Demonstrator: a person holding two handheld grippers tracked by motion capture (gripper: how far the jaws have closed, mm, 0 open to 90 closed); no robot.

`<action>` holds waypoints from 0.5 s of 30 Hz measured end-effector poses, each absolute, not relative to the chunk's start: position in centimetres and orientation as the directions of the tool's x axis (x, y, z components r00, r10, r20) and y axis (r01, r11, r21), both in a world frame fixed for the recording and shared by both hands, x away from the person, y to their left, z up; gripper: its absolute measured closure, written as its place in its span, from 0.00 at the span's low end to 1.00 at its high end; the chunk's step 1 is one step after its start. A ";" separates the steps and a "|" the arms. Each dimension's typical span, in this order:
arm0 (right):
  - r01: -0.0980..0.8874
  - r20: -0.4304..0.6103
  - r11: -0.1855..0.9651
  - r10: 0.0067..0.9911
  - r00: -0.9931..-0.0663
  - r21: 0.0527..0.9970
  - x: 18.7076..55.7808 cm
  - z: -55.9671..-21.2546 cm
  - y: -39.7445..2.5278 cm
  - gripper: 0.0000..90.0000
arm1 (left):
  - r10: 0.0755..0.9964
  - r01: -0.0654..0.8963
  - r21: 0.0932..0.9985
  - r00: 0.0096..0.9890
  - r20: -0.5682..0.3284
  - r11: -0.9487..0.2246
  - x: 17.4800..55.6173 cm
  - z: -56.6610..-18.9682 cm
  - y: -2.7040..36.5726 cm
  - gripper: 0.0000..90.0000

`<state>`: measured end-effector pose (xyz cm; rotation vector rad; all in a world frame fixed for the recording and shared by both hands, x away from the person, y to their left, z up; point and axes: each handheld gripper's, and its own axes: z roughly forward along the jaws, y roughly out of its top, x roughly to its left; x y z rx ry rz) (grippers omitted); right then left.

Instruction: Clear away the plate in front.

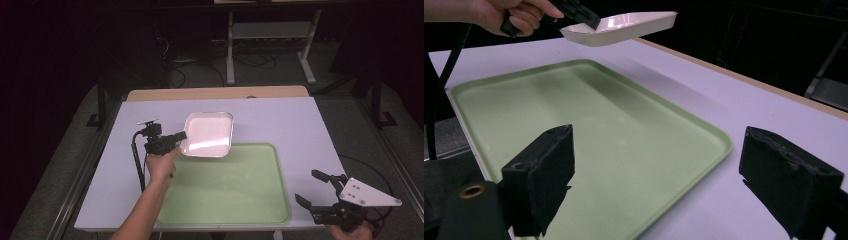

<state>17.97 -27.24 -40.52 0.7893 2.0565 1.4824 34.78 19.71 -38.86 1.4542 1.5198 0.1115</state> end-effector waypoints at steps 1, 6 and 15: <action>0.174 -0.049 0.247 0.695 -0.717 0.953 18.0 -40.5 -27.2 0.15 | 0.797 0.707 0.651 0.211 -0.566 0.275 34.7 -38.9 19.7 0.98; 0.174 -0.048 0.247 0.693 -0.719 0.953 18.0 -40.5 -27.1 0.15 | 0.795 0.717 0.640 0.204 -0.571 0.276 33.9 -39.7 19.5 0.98; 0.174 -0.050 0.249 0.694 -0.718 0.953 17.9 -40.5 -27.1 0.15 | 0.795 0.725 0.632 0.199 -0.572 0.273 32.1 -41.0 19.3 0.98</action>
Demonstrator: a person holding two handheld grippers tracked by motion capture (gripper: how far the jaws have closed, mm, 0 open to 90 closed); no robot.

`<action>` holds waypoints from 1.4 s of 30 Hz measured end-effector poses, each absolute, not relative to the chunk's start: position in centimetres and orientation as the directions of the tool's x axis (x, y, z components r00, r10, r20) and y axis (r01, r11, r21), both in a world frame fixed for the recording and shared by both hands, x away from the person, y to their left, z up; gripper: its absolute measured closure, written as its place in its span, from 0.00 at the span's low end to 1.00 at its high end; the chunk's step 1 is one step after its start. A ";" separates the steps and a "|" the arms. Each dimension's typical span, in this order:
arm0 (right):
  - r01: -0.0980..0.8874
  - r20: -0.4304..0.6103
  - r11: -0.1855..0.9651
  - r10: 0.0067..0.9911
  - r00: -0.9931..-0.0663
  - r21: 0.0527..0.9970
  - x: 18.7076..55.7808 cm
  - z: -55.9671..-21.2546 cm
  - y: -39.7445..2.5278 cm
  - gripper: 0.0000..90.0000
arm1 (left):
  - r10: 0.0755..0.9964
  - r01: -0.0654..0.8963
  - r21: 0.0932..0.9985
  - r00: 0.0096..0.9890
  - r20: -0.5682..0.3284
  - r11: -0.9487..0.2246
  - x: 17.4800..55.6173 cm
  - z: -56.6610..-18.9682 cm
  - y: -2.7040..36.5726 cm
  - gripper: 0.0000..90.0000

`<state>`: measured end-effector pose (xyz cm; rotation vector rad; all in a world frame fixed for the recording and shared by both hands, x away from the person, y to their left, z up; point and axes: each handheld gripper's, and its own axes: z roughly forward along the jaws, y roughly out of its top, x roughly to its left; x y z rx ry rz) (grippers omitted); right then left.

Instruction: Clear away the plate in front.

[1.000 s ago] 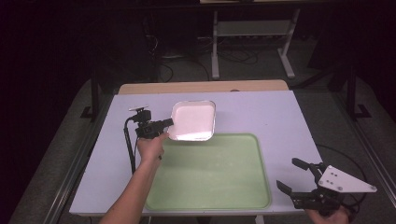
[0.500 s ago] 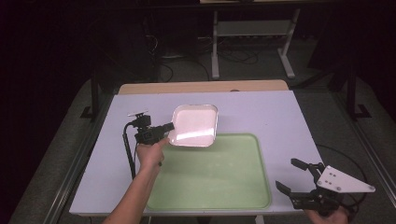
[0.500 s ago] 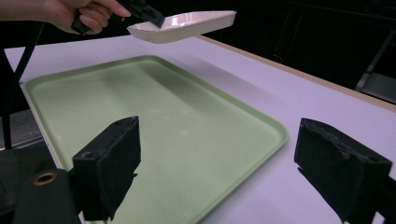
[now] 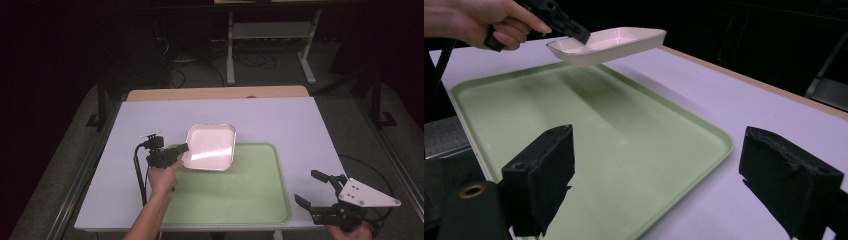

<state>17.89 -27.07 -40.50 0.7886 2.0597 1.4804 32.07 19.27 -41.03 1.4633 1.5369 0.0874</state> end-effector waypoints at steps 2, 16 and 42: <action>0.170 -0.055 0.253 0.692 -0.720 0.952 17.9 -40.5 -27.0 0.15 | 0.795 0.729 0.629 0.200 -0.572 0.269 31.7 -41.4 19.3 0.98; 0.169 -0.055 0.253 0.690 -0.722 0.953 17.7 -40.4 -26.9 0.15 | 0.792 0.767 0.593 0.195 -0.579 0.245 29.2 -43.8 17.8 0.98; 0.168 -0.057 0.258 0.683 -0.729 0.951 17.8 -40.6 -26.9 0.15 | 0.871 0.776 0.580 0.085 -0.483 0.246 27.3 -45.5 17.0 0.97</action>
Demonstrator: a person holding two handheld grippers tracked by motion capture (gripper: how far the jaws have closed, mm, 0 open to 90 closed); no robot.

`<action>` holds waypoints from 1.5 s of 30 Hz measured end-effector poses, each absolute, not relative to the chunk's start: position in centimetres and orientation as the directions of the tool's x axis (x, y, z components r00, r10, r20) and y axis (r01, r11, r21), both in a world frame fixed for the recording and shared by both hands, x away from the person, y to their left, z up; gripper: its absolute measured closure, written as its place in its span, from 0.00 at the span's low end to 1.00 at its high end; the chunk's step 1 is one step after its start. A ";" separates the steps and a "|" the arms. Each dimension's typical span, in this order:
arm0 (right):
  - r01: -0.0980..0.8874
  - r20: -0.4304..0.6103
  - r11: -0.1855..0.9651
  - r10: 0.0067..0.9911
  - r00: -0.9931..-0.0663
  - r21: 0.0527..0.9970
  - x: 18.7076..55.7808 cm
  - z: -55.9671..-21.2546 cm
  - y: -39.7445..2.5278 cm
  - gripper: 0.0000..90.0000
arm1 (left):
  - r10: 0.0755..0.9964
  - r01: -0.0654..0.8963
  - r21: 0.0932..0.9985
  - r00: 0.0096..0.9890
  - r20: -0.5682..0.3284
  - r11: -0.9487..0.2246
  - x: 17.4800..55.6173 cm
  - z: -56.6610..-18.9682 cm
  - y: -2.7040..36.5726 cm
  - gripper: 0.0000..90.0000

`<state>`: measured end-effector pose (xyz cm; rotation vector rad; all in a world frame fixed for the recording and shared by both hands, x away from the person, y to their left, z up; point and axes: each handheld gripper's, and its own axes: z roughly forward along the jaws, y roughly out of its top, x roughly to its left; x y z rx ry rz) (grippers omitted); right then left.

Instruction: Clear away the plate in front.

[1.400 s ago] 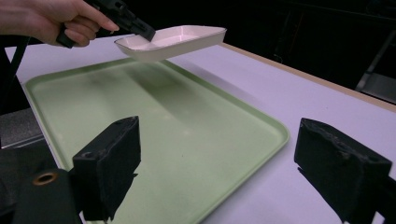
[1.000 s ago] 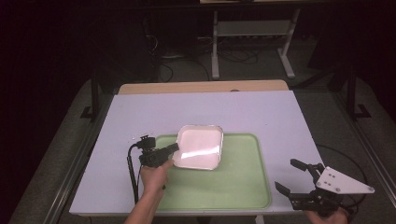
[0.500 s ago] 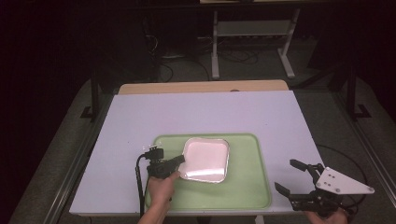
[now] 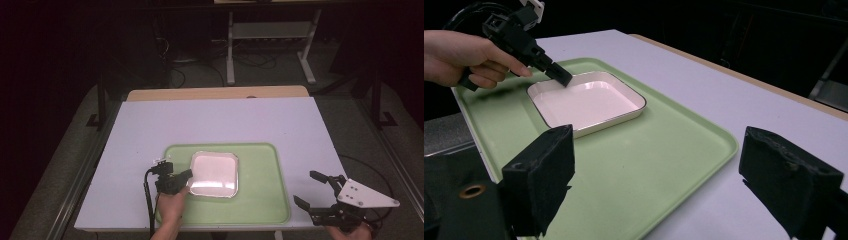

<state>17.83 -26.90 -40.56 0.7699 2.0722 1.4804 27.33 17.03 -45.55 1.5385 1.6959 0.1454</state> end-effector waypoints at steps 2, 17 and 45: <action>0.168 -0.056 0.257 0.682 -0.729 0.952 17.8 -40.6 -26.9 0.15 | 0.872 0.776 0.581 0.086 -0.483 0.245 27.2 -45.6 17.0 0.97; 0.161 -0.067 0.268 0.677 -0.733 0.950 17.8 -40.5 -26.6 0.15 | 0.862 0.767 0.583 0.080 -0.501 0.268 25.9 -45.4 16.9 0.95; 0.154 -0.079 0.280 0.671 -0.737 0.948 17.8 -40.4 -26.3 0.15 | 0.863 0.766 0.597 0.113 -0.493 0.240 25.0 -45.4 16.8 0.93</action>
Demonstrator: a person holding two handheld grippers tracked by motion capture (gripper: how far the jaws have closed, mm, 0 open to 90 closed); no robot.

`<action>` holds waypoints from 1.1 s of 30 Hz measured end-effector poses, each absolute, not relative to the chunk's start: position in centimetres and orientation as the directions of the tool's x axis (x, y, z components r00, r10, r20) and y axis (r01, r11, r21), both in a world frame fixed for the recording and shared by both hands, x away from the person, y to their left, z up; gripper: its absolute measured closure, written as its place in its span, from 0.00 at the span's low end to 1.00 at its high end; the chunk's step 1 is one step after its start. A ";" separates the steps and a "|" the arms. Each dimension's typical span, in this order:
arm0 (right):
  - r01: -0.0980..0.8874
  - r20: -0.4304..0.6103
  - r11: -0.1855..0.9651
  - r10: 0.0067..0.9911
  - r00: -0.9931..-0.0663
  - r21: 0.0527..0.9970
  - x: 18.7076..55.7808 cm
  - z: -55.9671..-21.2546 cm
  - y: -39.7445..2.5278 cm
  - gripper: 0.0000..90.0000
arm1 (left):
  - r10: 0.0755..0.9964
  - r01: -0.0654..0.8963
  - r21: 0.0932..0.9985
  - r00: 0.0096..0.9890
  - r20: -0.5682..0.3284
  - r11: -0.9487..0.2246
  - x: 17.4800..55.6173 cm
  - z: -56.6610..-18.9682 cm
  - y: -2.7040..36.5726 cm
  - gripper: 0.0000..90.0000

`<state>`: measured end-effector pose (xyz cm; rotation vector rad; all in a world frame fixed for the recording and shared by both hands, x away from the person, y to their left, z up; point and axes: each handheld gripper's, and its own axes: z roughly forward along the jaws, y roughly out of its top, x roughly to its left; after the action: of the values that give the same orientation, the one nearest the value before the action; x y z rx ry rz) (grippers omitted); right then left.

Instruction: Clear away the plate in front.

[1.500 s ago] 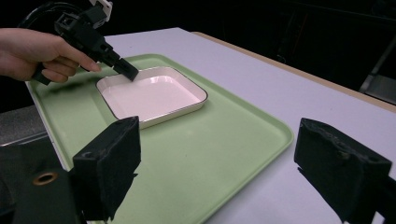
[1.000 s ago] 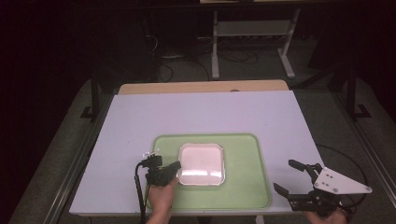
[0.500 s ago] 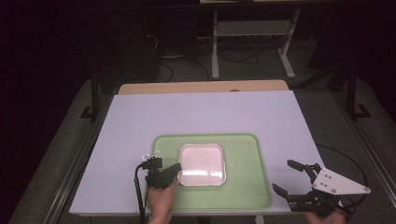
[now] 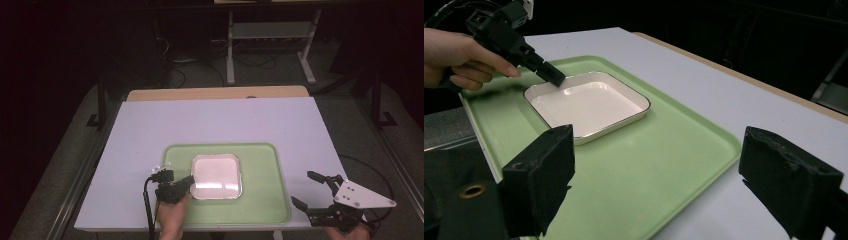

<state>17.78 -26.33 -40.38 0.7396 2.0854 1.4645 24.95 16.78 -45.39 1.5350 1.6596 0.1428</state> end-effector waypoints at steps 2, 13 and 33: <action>0.156 -0.077 0.279 0.672 -0.737 0.947 17.8 -40.4 -26.3 0.15 | 0.864 0.764 0.601 0.119 -0.489 0.235 24.9 -45.3 16.9 0.93; 0.159 -0.074 0.277 0.675 -0.734 0.948 17.9 -40.5 -26.4 0.15 | 0.868 0.746 0.627 0.138 -0.477 0.226 24.8 -44.6 17.9 0.88; 0.172 -0.070 0.280 0.681 -0.729 0.944 18.1 -40.6 -26.3 0.15 | 0.856 0.701 0.696 0.254 -0.450 0.158 24.5 -43.7 18.8 0.77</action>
<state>18.07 -26.34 -40.63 0.7647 2.0893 1.4528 24.47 18.79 -43.73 1.5823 1.4883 0.2076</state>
